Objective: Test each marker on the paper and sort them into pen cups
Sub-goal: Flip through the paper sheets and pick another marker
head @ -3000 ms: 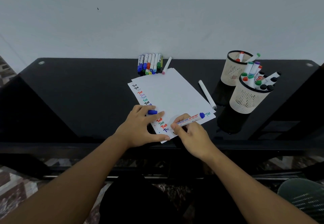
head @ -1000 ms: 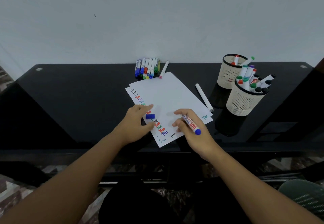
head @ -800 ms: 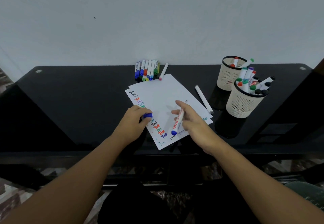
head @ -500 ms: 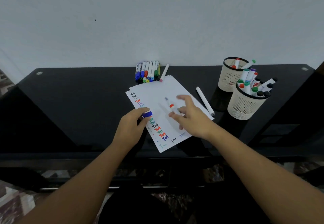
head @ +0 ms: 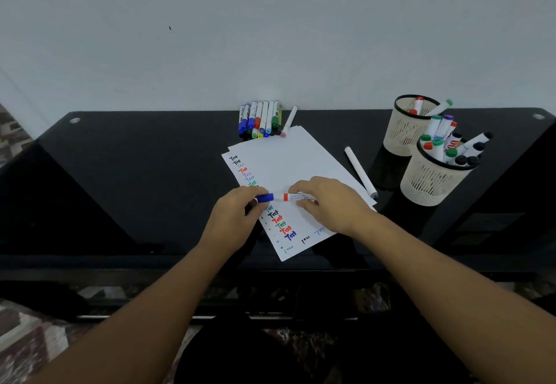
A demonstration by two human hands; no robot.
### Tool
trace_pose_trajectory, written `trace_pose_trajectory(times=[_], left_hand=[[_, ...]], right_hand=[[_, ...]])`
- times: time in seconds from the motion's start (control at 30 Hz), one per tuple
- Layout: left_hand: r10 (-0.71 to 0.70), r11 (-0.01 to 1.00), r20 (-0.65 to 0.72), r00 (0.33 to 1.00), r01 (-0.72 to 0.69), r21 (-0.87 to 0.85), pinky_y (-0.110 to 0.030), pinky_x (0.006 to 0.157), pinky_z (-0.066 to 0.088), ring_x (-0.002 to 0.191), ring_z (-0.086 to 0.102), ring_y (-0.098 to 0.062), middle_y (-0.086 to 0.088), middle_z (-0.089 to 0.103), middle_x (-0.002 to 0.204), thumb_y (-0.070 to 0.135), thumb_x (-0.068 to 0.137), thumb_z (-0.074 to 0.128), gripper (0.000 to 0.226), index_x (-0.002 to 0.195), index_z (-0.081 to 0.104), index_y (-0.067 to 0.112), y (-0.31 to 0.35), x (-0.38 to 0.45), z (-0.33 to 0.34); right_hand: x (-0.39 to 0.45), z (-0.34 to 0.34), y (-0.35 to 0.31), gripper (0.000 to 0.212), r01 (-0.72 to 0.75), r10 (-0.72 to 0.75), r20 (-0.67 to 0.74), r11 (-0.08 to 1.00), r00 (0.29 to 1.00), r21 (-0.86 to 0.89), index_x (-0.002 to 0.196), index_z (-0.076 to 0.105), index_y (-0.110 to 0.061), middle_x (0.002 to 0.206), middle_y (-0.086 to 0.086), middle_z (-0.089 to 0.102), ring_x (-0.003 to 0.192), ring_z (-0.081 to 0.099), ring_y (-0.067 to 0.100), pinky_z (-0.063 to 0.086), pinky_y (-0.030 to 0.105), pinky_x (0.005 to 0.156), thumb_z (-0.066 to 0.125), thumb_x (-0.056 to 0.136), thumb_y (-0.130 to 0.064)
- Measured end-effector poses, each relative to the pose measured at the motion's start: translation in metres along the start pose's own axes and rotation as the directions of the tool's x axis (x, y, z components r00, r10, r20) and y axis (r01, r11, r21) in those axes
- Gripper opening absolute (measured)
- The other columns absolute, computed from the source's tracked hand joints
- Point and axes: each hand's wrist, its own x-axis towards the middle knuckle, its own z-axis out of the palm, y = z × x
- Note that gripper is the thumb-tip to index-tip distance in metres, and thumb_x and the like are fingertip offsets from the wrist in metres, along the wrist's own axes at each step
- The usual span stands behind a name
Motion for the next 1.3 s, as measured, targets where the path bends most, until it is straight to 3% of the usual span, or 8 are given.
trace_pose_trajectory(times=[0.2,0.4,0.47,0.6,0.7,0.87,1.17,1.3], left_hand=[[0.091,0.995,0.005,0.996,-0.091,0.041,-0.033,0.09,0.057,0.103,0.065,-0.008,0.005,0.072,0.116,0.018,0.094,0.072,0.027,0.121,0.072,0.017,0.001,-0.003,0.0],[0.078,0.996,0.032,0.996,-0.079,0.042,-0.037,0.09,0.058,0.105,0.068,-0.01,0.006,0.072,0.123,0.023,0.096,0.069,0.052,0.145,0.052,0.027,0.002,-0.006,-0.001],[0.053,0.998,0.028,0.998,-0.054,0.034,-0.035,0.095,0.056,0.108,0.068,-0.013,0.007,0.068,0.131,0.025,0.096,0.069,0.068,0.155,0.037,0.031,0.004,-0.006,-0.002],[-0.059,0.998,0.109,0.992,0.06,-0.007,-0.032,0.106,0.045,0.13,0.053,-0.013,0.009,0.053,0.149,0.04,0.092,0.073,0.095,0.16,0.007,0.043,0.004,0.001,0.0],[-0.099,0.994,0.153,0.983,0.092,0.05,-0.047,0.12,0.031,0.148,0.032,-0.018,0.004,0.037,0.16,0.059,0.088,0.067,0.095,0.161,0.011,0.035,-0.003,0.006,0.002],[-0.113,0.93,0.31,0.944,-0.009,0.367,-0.044,0.126,-0.001,0.157,0.001,-0.018,0.002,0.01,0.17,0.083,0.088,0.035,0.09,0.161,0.019,0.033,0.002,0.009,0.007],[-0.154,0.908,0.341,0.927,-0.004,0.42,-0.043,0.125,-0.003,0.156,-0.001,-0.017,0.004,0.007,0.17,0.086,0.086,0.03,0.09,0.161,0.02,0.036,0.003,0.01,0.006],[-0.161,0.904,0.338,0.927,0.002,0.427,-0.043,0.125,-0.003,0.156,0.0,-0.016,0.005,0.007,0.17,0.087,0.085,0.03,0.091,0.16,0.021,0.037,0.003,0.011,0.005]], right_hand=[[0.002,0.006,-0.009,0.036,0.11,-0.114,-0.025,0.985,0.993,-0.134,0.141,0.051,-0.034,0.125,-0.006,0.063,0.112,0.061,0.019,0.048,0.04,0.095,0.044,0.108,-0.045],[0.007,0.007,-0.01,0.044,0.232,-0.24,0.011,0.925,0.971,-0.3,0.153,0.033,-0.033,0.137,-0.002,0.062,0.121,0.06,0.019,0.028,0.042,0.118,0.038,0.11,-0.041],[0.008,0.008,-0.011,0.046,0.269,-0.276,0.015,0.923,0.961,-0.276,0.154,0.029,-0.033,0.132,-0.001,0.064,0.113,0.063,0.022,0.036,0.041,0.114,0.04,0.11,-0.038],[0.004,0.004,-0.01,0.051,0.224,-0.236,-0.053,0.961,0.97,-0.165,0.158,0.019,-0.041,0.112,0.0,0.063,0.081,0.06,0.022,0.052,0.041,0.08,0.034,0.109,-0.036],[0.002,0.002,-0.008,0.059,0.167,-0.17,-0.077,0.985,0.982,-0.046,0.159,0.011,-0.053,0.095,-0.003,0.054,0.073,0.055,0.015,0.048,0.034,0.066,0.033,0.108,-0.033],[0.0,0.002,-0.002,0.057,0.1,-0.084,-0.1,0.982,0.991,0.16,0.155,0.023,-0.055,0.086,0.0,0.058,0.078,0.055,0.013,0.05,0.036,0.072,0.036,0.107,-0.028],[0.002,-0.001,0.0,0.055,0.048,-0.02,-0.112,0.966,0.994,0.255,0.153,0.018,-0.053,0.067,0.001,0.055,0.06,0.056,0.022,0.046,0.035,0.06,0.04,0.11,-0.025],[-0.001,0.0,-0.001,0.047,0.061,-0.028,-0.135,0.969,0.99,0.241,0.141,0.027,-0.049,0.063,0.013,0.056,0.055,0.056,0.028,0.055,0.047,0.064,0.047,0.105,-0.028]])
